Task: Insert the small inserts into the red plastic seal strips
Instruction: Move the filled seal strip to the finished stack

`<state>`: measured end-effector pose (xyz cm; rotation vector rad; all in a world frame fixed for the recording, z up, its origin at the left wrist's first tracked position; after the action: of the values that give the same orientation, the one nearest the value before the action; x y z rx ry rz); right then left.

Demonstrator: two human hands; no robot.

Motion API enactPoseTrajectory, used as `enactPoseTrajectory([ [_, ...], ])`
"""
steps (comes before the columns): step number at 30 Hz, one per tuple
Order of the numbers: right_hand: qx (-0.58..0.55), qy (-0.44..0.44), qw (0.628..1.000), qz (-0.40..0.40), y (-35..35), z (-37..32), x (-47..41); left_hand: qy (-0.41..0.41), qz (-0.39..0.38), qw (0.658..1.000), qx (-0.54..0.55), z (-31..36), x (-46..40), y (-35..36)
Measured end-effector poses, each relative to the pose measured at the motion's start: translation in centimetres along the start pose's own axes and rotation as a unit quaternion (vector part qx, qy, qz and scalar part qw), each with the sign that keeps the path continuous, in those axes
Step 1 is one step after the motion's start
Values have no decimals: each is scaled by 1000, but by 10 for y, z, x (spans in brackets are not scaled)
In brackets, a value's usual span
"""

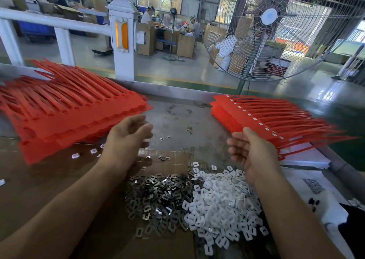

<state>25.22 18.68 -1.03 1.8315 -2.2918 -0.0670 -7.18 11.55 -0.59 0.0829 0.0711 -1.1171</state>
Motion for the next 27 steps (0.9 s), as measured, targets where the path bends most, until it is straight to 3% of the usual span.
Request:
enactPoseTrajectory([
  [4, 70, -44, 996, -31, 16, 0, 7, -65, 45, 968, 237, -10, -14, -15],
  [10, 125, -90, 987, -42, 25, -5, 16, -111, 81, 918, 373, -15, -18, -22],
  [14, 137, -93, 985, -49, 26, -6, 19, -120, 69, 898, 417, -9, -17, -21],
  [22, 159, -107, 979, -68, 30, -5, 22, -111, 50, 900, 418, -1, -16, -19],
  [27, 175, -117, 975, -77, 31, -4, 21, -112, 31, 873, 474, 2, -14, -19],
])
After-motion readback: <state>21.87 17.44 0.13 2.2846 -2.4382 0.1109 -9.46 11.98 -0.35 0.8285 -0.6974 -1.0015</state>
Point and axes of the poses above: each hand's wrist, its own x-axis away from the middle knuckle, its own y-axis out of the palm, z = x × y, the point moved 9 cm from there along -x, towards the middle knuckle, and after that the axes turned 3 degrees about z, right-handed, at the moved point
